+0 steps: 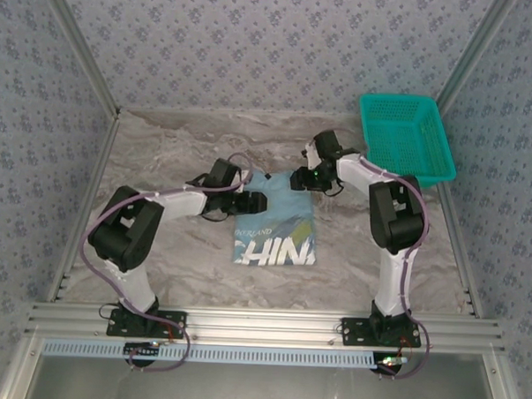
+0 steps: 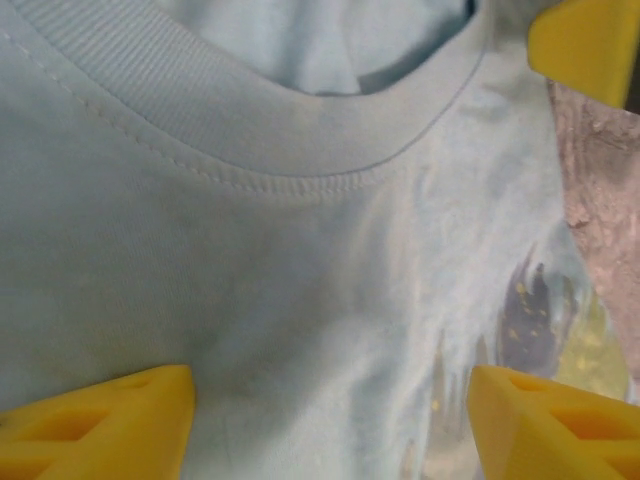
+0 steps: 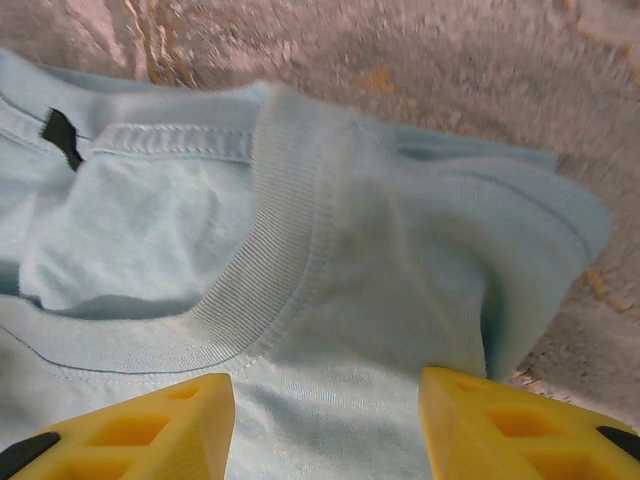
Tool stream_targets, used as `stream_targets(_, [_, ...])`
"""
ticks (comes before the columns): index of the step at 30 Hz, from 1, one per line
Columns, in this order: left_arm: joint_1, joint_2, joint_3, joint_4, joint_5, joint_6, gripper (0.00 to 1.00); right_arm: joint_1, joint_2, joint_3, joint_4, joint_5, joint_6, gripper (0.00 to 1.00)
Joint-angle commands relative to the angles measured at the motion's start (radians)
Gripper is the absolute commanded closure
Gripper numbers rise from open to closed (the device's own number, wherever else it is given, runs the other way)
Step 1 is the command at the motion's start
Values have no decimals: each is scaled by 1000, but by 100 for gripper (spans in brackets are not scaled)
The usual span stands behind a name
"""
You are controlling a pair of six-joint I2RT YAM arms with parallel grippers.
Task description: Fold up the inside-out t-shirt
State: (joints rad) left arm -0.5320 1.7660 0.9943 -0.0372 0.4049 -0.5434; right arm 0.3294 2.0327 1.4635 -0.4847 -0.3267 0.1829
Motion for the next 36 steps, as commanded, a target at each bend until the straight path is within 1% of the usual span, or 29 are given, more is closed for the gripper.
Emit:
stream_targets(1, [27, -83, 66, -80, -103, 6, 27, -14, -84, 16, -53, 75, -55, 44])
stream_targets(3, [65, -73, 112, -138, -164, 18, 26, -26, -96, 0, -33, 107, -45, 39])
stream_targets(6, [131, -7, 184, -208, -188, 36, 25, -53, -49, 36, -40, 123, -27, 36])
stream_targets(8, [167, 52, 236, -248, -175, 50, 24, -59, -21, 50, -22, 120, -22, 33])
stream_targets(11, [197, 131, 298, -264, -112, 65, 23, -62, 34, 95, -30, 99, -20, 29])
stream_targets(14, [196, 194, 359, -286, -59, 77, 23, -62, 82, 136, -37, 66, -25, 28])
stream_targets(17, [186, 228, 377, -281, -39, 76, 23, -56, 115, 159, -44, 32, -26, 27])
stream_targets(22, [162, 284, 388, -278, -14, 80, 23, -48, 121, 123, -35, 13, -26, 29])
stream_targets(30, [134, 321, 356, -206, 50, 62, 31, -25, 124, 75, -7, -39, -12, 35])
stream_targets(36, [123, 340, 365, -186, 78, 59, 38, -12, 118, 54, 27, -91, 16, 42])
